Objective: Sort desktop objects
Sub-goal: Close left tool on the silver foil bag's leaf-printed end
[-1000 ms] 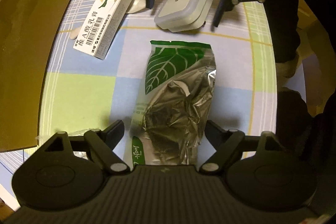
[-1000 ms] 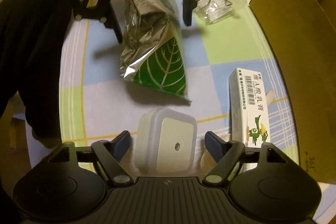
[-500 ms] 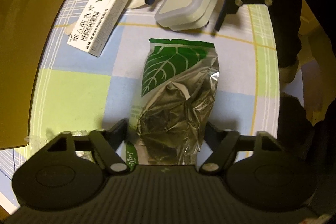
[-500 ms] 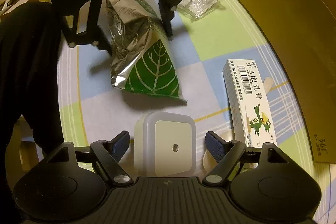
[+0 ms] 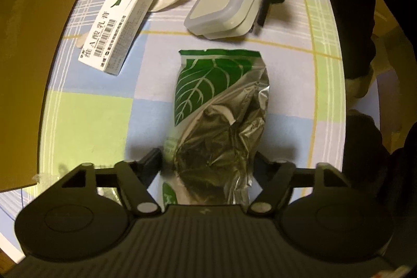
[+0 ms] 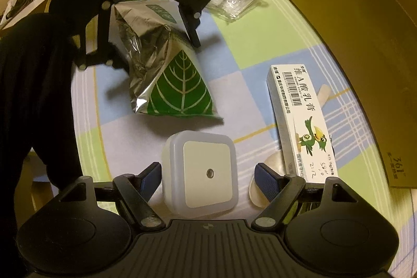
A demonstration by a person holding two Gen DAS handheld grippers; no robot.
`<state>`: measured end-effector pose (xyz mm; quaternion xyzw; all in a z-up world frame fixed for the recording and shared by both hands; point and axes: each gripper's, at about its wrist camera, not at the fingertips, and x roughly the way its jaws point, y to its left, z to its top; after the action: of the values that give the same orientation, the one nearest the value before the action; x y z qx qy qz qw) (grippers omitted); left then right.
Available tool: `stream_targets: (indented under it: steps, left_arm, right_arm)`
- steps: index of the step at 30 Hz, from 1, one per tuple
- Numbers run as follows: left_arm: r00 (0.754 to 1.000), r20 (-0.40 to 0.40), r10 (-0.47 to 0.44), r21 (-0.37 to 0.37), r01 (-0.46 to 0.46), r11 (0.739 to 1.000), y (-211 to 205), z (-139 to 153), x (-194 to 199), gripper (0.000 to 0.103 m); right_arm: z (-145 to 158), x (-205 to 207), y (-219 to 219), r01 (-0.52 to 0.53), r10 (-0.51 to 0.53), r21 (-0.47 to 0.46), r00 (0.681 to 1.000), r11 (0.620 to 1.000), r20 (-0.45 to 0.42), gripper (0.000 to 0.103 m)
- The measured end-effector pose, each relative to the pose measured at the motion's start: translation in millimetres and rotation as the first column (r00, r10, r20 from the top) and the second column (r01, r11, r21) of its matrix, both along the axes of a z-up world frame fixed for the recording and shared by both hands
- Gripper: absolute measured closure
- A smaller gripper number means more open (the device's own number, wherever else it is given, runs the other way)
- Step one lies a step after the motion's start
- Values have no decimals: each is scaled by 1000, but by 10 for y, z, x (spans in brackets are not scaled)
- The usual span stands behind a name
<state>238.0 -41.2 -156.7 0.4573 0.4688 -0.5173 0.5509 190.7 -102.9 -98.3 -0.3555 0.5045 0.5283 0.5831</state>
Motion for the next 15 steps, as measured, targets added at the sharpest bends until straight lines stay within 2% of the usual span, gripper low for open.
stream_targets:
  steps: [6, 10, 15]
  left_arm:
    - [999, -24, 22, -17, -22, 1000, -16, -45, 42, 31]
    - [999, -27, 24, -25, -24, 999, 1, -53, 28, 38]
    - [999, -22, 27, -24, -28, 999, 3, -69, -8, 41]
  right_arm:
    - [-87, 45, 50, 11, -12, -9, 999, 1000, -36, 27]
    - [-111, 37, 73, 2, -3, -11, 1000, 1000, -31, 28]
    - [-98, 93, 45, 27, -27, -9, 998, 1000, -51, 30]
